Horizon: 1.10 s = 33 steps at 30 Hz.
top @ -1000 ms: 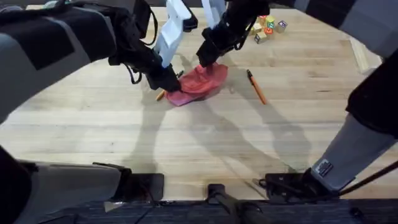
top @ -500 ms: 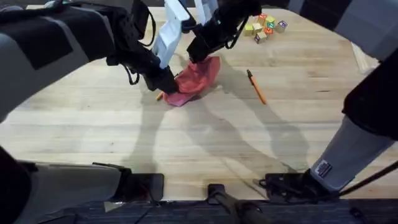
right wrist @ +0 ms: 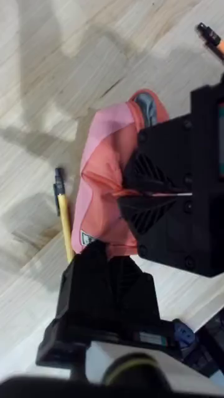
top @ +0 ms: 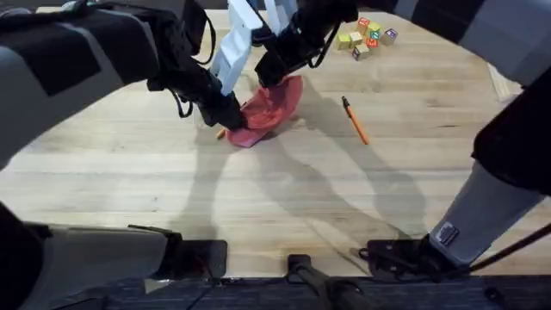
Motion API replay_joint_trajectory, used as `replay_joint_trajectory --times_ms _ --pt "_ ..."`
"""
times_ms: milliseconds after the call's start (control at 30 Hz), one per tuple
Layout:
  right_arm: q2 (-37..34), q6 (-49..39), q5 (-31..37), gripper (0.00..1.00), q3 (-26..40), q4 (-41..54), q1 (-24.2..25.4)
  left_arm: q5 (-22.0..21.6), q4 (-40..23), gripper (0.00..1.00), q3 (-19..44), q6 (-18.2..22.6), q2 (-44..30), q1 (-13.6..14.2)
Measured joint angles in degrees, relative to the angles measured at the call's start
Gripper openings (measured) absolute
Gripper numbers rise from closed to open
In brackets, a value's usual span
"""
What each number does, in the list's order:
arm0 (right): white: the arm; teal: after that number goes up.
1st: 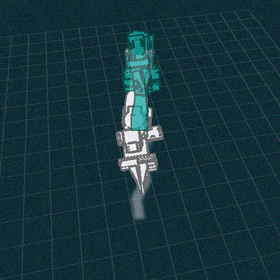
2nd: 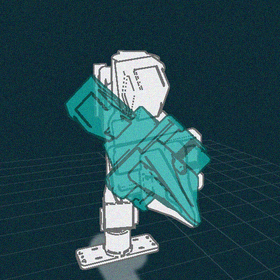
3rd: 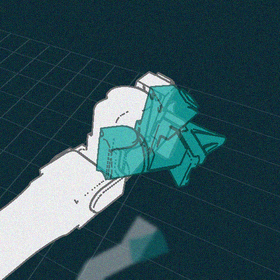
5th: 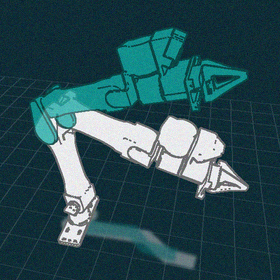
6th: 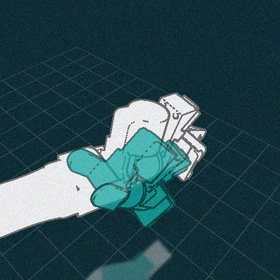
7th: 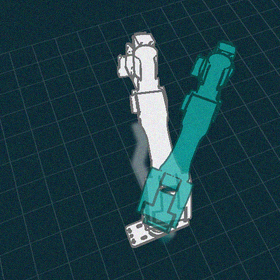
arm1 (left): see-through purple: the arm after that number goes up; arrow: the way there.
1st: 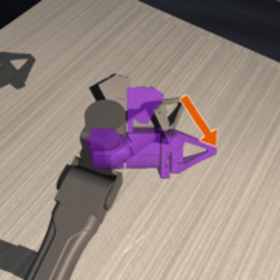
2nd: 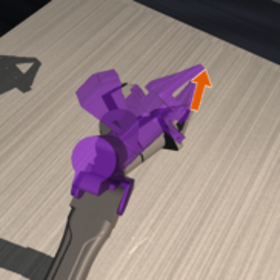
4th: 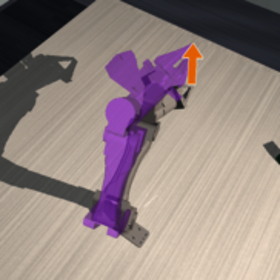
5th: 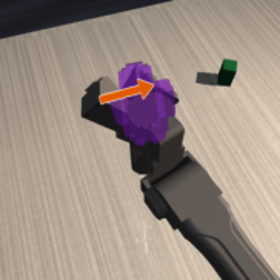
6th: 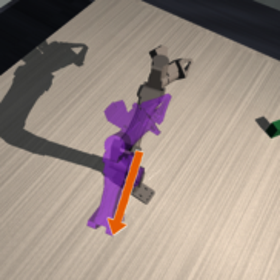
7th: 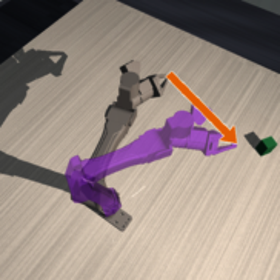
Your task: Unzip the bag, pick up the pens from the table one at a time and place them inside, then zip the bag closed.
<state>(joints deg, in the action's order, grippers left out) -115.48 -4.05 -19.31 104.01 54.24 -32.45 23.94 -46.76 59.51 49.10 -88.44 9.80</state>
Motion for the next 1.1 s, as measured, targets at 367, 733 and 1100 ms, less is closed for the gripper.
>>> replay_joint_trajectory --times_ms 367,733,1100 --pt "2.55 1.28 -3.7 0.033 -0.51 3.8 7.39 1.33 3.12 0.042 -0.11 0.04 0.0 0.34" --pt "15.49 2.17 -2.16 0.398 -0.32 8.56 21.99 8.0 5.8 0.042 0.11 0.17 -0.11 2.38" --pt "15.72 2.44 -2.18 0.997 -0.22 11.45 25.07 8.0 5.64 0.042 0.11 0.17 -0.12 2.16"
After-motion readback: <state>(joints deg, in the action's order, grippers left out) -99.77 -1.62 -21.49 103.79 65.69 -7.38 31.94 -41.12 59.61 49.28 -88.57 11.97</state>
